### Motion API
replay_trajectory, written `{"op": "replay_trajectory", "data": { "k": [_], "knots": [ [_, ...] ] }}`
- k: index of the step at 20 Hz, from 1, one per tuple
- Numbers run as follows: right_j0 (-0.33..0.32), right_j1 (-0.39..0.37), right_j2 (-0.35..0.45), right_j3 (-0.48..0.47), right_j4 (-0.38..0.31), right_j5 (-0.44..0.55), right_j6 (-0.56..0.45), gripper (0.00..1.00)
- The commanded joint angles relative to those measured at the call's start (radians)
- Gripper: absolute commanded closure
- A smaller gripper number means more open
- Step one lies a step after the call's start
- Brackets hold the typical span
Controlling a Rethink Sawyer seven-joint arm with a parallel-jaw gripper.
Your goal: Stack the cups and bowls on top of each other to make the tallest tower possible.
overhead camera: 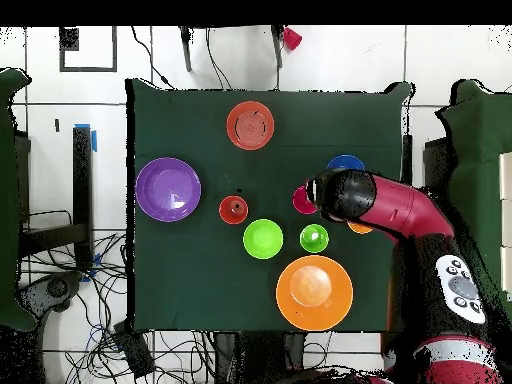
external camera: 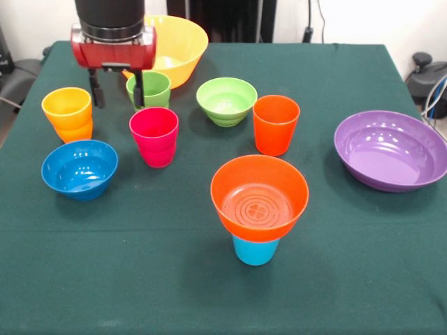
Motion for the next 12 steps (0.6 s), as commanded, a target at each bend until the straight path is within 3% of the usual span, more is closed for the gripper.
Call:
{"op": "replay_trajectory", "data": {
  "k": [1, 6, 12],
  "knots": [
    [-0.005, 0.043, 0.105, 0.087, -0.048, -0.078, 0.021, 0.0],
    [-0.007, 0.05, 0.108, 0.1, -0.049, -0.099, 0.029, 0.0],
    [-0.007, 0.136, 0.104, 0.039, -0.055, -0.14, 0.038, 0.0]
  ]
}}
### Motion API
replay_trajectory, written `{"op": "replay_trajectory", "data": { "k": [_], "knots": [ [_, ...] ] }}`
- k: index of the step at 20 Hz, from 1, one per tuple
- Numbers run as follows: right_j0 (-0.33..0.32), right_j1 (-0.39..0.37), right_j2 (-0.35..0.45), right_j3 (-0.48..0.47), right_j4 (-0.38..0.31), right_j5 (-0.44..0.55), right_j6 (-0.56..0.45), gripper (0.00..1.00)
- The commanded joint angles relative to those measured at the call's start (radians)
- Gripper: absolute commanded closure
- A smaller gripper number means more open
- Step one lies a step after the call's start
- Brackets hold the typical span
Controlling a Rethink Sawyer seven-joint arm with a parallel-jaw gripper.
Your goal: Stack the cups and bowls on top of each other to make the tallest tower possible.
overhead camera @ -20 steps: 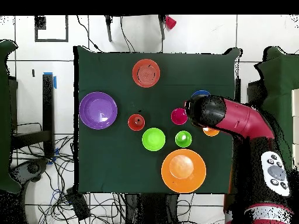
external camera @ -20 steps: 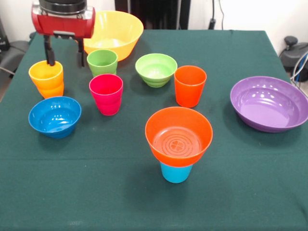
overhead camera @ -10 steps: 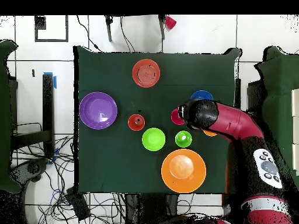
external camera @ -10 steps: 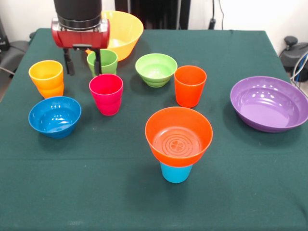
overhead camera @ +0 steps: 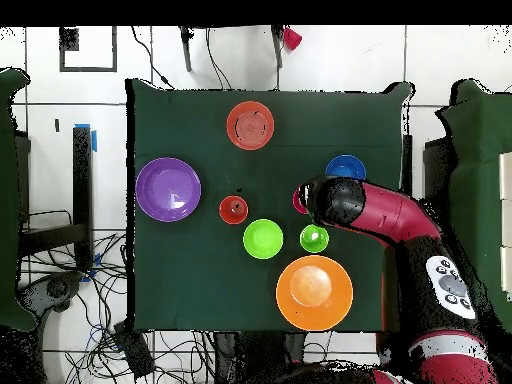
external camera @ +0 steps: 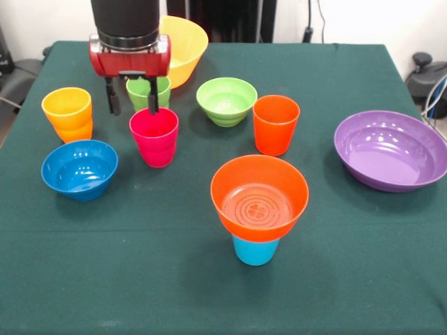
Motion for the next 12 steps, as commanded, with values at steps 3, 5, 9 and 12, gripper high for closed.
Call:
{"op": "replay_trajectory", "data": {
  "k": [3, 5, 9, 12],
  "knots": [
    [0.001, 0.135, 0.085, -0.027, -0.058, -0.078, 0.032, 0.0],
    [-0.002, 0.156, 0.085, -0.04, -0.059, -0.088, 0.031, 0.0],
    [-0.013, 0.189, 0.088, -0.058, -0.067, -0.111, 0.017, 0.0],
    [-0.015, 0.212, 0.08, -0.077, -0.079, -0.124, 0.01, 0.0]
  ]
}}
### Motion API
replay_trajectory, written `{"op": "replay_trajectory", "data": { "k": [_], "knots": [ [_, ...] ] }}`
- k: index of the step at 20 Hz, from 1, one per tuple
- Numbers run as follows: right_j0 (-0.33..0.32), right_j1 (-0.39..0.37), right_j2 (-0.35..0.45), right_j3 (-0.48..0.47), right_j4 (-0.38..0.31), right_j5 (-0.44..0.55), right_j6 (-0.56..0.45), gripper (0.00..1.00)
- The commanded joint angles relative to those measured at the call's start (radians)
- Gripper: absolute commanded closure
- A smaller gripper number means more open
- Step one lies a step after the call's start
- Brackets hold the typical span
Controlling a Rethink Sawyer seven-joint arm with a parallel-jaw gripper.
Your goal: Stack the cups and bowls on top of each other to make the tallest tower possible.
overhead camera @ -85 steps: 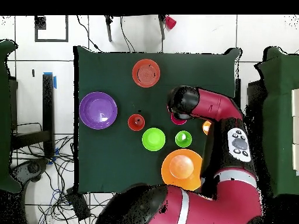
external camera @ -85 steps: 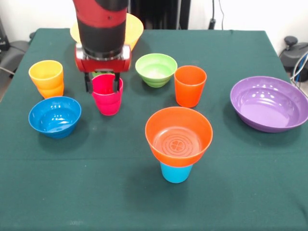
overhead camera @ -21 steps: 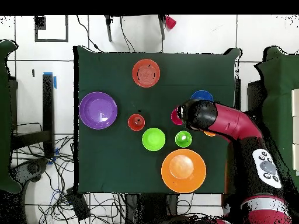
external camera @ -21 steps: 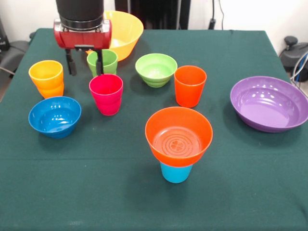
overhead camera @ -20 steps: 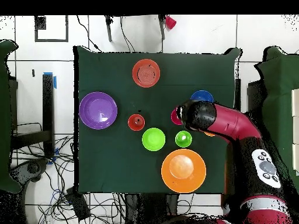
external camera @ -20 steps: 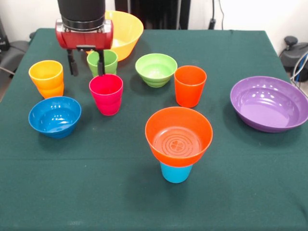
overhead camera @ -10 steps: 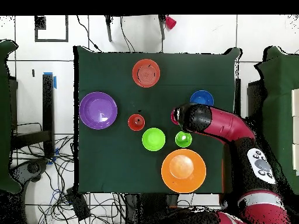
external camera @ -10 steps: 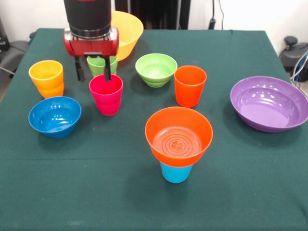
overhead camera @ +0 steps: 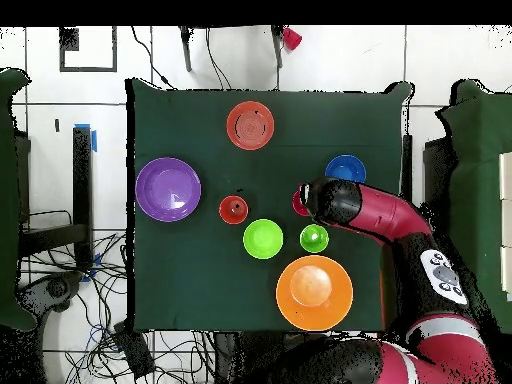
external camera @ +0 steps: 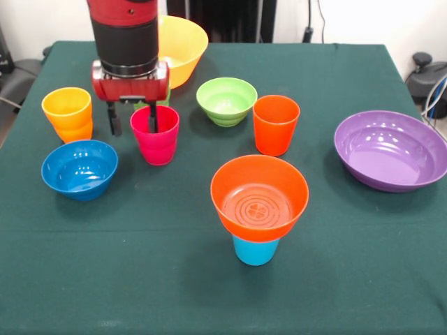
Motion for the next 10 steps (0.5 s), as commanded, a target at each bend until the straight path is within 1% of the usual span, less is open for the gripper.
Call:
{"op": "replay_trajectory", "data": {
  "k": [1, 2, 4, 6, 10],
  "knots": [
    [0.005, 0.133, 0.074, -0.053, -0.079, -0.053, 0.012, 0.0],
    [0.014, 0.14, 0.061, -0.065, -0.082, -0.053, 0.019, 0.0],
    [0.01, 0.142, 0.058, -0.057, -0.084, -0.066, 0.022, 0.0],
    [-0.001, 0.137, 0.071, -0.04, -0.085, -0.073, 0.016, 0.0],
    [-0.009, 0.149, 0.081, -0.046, -0.085, -0.079, 0.016, 0.0]
  ]
}}
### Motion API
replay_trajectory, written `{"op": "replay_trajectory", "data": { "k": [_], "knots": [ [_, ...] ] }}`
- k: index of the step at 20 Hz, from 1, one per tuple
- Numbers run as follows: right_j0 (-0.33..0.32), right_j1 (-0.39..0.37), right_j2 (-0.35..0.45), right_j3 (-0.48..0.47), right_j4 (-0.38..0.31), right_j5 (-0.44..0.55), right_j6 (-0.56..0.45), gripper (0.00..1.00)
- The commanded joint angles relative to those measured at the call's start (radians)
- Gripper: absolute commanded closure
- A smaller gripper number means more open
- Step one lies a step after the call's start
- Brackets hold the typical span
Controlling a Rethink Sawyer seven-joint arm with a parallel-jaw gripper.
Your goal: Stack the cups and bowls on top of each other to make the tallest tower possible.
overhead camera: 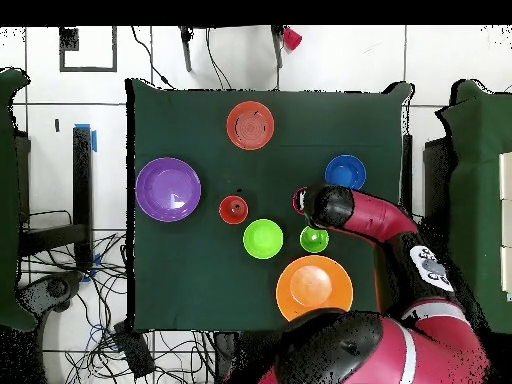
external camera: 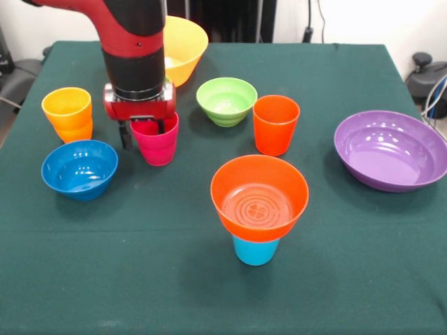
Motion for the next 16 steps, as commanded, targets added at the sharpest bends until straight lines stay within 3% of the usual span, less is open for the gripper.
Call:
{"op": "replay_trajectory", "data": {
  "k": [1, 7, 8, 16],
  "knots": [
    [-0.001, 0.053, 0.079, -0.028, -0.071, -0.054, 0.017, 0.0],
    [0.015, 0.05, 0.059, -0.041, -0.069, -0.041, 0.032, 0.0],
    [0.015, 0.05, 0.058, -0.039, -0.065, -0.043, 0.039, 1.0],
    [0.034, 0.0, 0.044, -0.044, -0.075, 0.051, -0.003, 1.0]
  ]
}}
